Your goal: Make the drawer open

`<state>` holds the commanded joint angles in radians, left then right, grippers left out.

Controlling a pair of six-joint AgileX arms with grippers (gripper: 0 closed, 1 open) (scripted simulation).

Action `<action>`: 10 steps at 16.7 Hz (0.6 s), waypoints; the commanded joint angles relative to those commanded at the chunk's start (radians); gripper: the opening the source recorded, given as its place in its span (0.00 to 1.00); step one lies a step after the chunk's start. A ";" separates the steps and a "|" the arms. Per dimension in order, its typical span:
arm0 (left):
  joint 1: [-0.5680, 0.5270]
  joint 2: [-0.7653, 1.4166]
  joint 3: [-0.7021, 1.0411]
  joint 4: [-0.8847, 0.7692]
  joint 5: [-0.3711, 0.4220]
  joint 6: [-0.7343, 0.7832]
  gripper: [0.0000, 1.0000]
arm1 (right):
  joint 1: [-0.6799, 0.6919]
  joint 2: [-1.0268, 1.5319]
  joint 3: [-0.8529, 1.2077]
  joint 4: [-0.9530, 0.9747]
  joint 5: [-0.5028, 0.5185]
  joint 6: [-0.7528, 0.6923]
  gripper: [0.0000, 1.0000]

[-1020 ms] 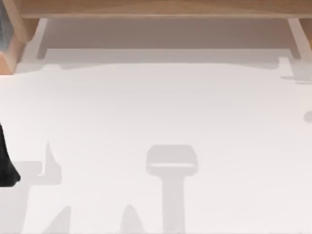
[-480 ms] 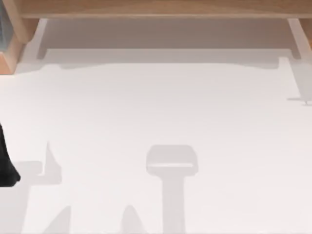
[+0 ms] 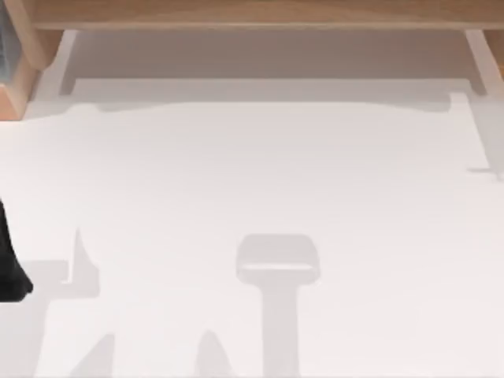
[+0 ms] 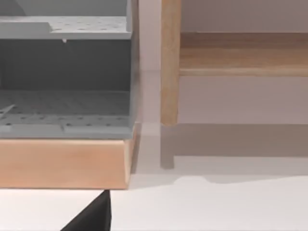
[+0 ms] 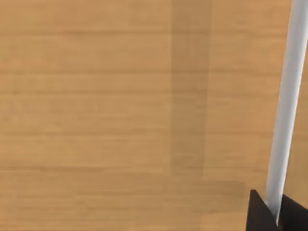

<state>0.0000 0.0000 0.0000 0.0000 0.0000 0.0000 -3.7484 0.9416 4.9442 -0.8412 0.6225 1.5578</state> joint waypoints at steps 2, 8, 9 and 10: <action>0.000 0.000 0.000 0.000 0.000 0.000 1.00 | -0.036 0.026 0.062 -0.035 0.032 -0.001 0.00; 0.000 0.000 0.000 0.000 0.000 0.000 1.00 | -0.092 0.070 0.165 -0.093 0.089 -0.004 0.00; 0.000 0.000 0.000 0.000 0.000 0.000 1.00 | -0.092 0.070 0.165 -0.093 0.089 -0.004 0.00; 0.000 0.000 0.000 0.000 0.000 0.000 1.00 | -0.092 0.070 0.165 -0.093 0.089 -0.004 0.00</action>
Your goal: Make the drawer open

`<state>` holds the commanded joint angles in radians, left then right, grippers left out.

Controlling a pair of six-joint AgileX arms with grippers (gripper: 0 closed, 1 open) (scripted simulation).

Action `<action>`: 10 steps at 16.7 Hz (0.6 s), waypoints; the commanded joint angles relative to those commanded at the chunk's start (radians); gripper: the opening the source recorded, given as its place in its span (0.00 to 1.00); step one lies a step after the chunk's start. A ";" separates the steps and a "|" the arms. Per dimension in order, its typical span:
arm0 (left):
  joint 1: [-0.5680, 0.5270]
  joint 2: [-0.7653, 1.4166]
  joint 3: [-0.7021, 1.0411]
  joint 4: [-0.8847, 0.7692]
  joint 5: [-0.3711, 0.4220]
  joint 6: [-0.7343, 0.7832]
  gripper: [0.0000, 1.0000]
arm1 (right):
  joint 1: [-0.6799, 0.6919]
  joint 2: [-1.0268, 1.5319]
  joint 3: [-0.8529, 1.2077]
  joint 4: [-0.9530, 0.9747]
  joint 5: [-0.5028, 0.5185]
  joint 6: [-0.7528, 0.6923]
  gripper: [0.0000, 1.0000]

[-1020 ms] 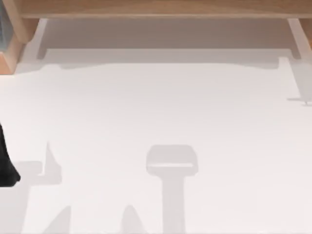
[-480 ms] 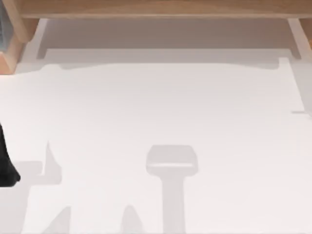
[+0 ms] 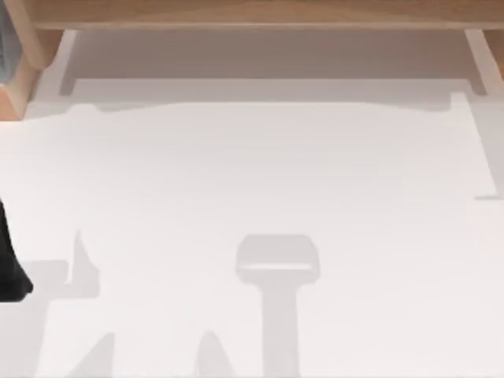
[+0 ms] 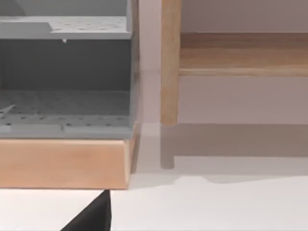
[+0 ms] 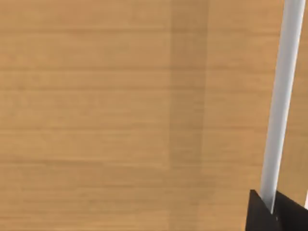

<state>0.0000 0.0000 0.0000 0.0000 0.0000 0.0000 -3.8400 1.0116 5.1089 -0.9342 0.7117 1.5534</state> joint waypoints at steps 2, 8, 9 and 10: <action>0.000 0.000 0.000 0.000 0.000 0.000 1.00 | 0.000 0.000 0.000 0.000 0.000 0.000 0.15; 0.000 0.000 0.000 0.000 0.000 0.000 1.00 | 0.000 0.000 0.000 0.000 0.000 0.000 0.60; 0.000 0.000 0.000 0.000 0.000 0.000 1.00 | 0.000 0.000 0.000 0.000 0.000 0.000 0.68; 0.000 0.000 0.000 0.000 0.000 0.000 1.00 | 0.000 0.000 0.000 0.000 0.000 0.000 0.75</action>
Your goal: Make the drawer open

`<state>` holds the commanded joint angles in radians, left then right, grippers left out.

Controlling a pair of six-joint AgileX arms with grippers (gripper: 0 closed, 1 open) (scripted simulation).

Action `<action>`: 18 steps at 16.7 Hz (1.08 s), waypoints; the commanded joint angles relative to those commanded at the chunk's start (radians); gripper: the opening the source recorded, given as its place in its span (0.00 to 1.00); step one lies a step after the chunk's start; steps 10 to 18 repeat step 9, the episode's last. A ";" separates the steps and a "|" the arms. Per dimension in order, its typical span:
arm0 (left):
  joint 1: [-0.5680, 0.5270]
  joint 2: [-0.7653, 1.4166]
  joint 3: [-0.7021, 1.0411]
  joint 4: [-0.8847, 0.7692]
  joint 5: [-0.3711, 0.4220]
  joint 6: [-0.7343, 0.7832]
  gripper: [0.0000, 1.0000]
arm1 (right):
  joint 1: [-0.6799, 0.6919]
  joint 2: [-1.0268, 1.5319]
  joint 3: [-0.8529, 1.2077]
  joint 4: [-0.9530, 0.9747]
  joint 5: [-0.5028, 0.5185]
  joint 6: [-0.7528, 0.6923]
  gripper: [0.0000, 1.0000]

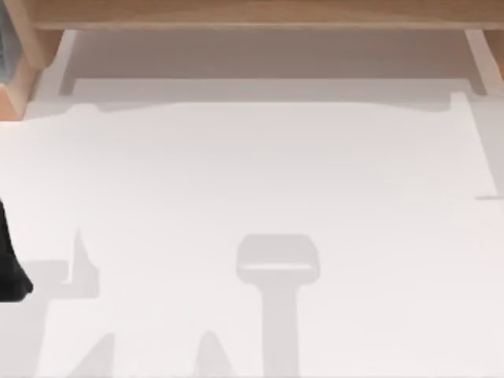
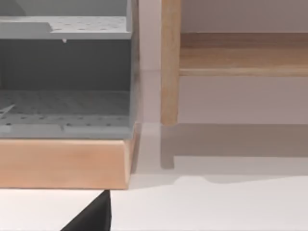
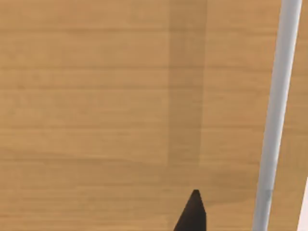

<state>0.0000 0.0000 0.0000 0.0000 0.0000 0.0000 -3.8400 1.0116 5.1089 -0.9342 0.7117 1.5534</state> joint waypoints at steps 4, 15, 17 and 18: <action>0.000 0.000 0.000 0.000 0.000 0.000 1.00 | 0.000 0.000 0.000 0.000 0.000 0.000 1.00; 0.000 0.000 0.000 0.000 0.000 0.000 1.00 | 0.000 0.000 0.000 0.000 0.000 0.000 1.00; 0.000 0.000 0.000 0.000 0.000 0.000 1.00 | 0.000 0.000 0.000 0.000 0.000 0.000 1.00; 0.000 0.000 0.000 0.000 0.000 0.000 1.00 | 0.000 0.000 0.000 0.000 0.000 0.000 1.00</action>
